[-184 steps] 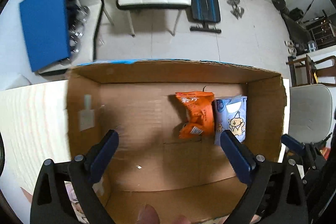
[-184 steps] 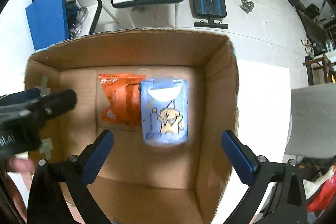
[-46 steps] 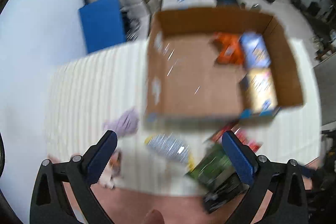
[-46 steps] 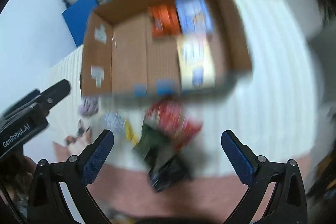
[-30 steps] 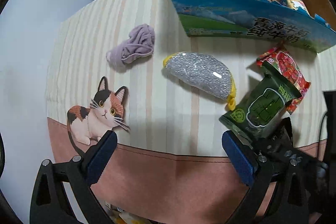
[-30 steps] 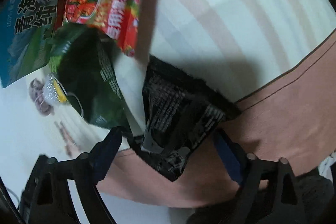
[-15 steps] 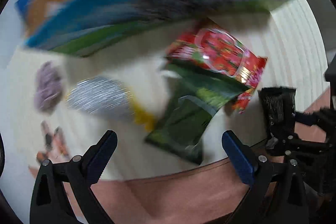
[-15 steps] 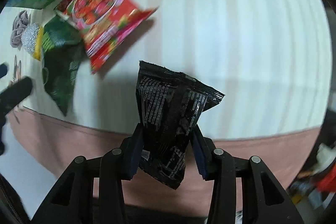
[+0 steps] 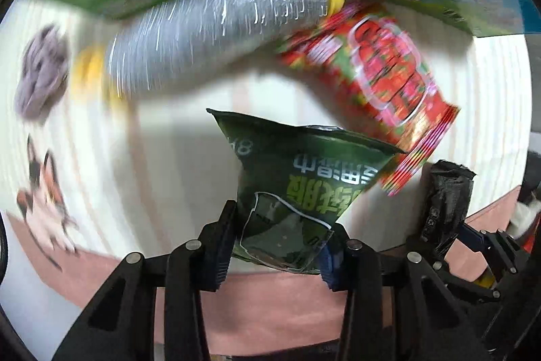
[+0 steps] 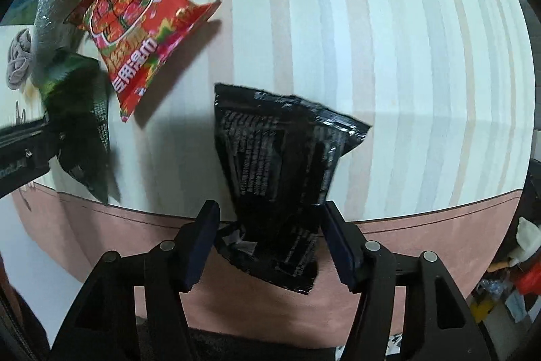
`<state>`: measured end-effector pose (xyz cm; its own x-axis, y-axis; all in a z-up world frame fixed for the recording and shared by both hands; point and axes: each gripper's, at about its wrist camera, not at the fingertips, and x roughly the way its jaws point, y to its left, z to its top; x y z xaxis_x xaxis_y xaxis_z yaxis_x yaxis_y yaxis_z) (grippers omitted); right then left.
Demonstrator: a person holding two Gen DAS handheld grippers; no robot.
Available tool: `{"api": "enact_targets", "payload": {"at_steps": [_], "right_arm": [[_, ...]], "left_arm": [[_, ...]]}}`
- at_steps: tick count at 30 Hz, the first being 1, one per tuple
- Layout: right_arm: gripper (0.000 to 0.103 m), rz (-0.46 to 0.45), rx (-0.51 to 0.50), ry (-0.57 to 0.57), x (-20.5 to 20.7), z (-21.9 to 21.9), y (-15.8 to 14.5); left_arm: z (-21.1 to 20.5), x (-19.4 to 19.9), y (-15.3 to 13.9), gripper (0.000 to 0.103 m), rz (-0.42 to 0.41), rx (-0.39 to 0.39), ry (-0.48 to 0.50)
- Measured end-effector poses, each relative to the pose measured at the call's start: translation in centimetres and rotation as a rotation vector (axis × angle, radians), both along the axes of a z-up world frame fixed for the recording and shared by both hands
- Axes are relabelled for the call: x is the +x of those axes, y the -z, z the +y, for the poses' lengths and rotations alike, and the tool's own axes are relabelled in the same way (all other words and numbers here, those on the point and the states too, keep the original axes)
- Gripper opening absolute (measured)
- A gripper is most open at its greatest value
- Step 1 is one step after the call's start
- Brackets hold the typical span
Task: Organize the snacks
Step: 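Carry the black bag into the box and open the right tool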
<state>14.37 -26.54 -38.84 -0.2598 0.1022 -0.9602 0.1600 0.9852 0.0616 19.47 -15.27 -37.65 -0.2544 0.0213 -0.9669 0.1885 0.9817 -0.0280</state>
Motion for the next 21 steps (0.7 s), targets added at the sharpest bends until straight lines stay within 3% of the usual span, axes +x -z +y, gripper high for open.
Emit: {"api": "enact_targets", "payload": {"at_steps": [3, 6, 9, 14, 18, 21], "right_arm": [[0.051, 0.006, 0.011, -0.040, -1.0, 1.3, 0.1], [0.051, 0.001, 0.008, -0.081, -1.4, 2.2, 0.1], [0.058, -0.018, 0.014, -0.065, -1.5, 2.5, 0.1], [0.057, -0.049, -0.085, -0.155, -1.4, 5.7, 0.8], [0.045, -0.056, -0.041, -0.153, -2.3, 6.8, 0.3], [0.044, -0.096, 0.000, -0.148, -2.4, 7.3, -1.9]], "left_arm": [[0.9, -1.4, -0.1, 0.039, -0.006, 0.015, -0.034], [1.8, -1.8, 0.4, 0.042, 0.001, -0.008, -0.075], [2.3, -1.4, 1.2, 0.044, -0.003, -0.033, -0.092], [1.9, -1.8, 0.7, 0.038, -0.038, -0.025, -0.083], [1.3, -3.3, -2.0, 0.036, -0.060, -0.037, -0.088], [1.2, -4.0, -5.8, 0.036, -0.099, -0.096, -0.068]]}}
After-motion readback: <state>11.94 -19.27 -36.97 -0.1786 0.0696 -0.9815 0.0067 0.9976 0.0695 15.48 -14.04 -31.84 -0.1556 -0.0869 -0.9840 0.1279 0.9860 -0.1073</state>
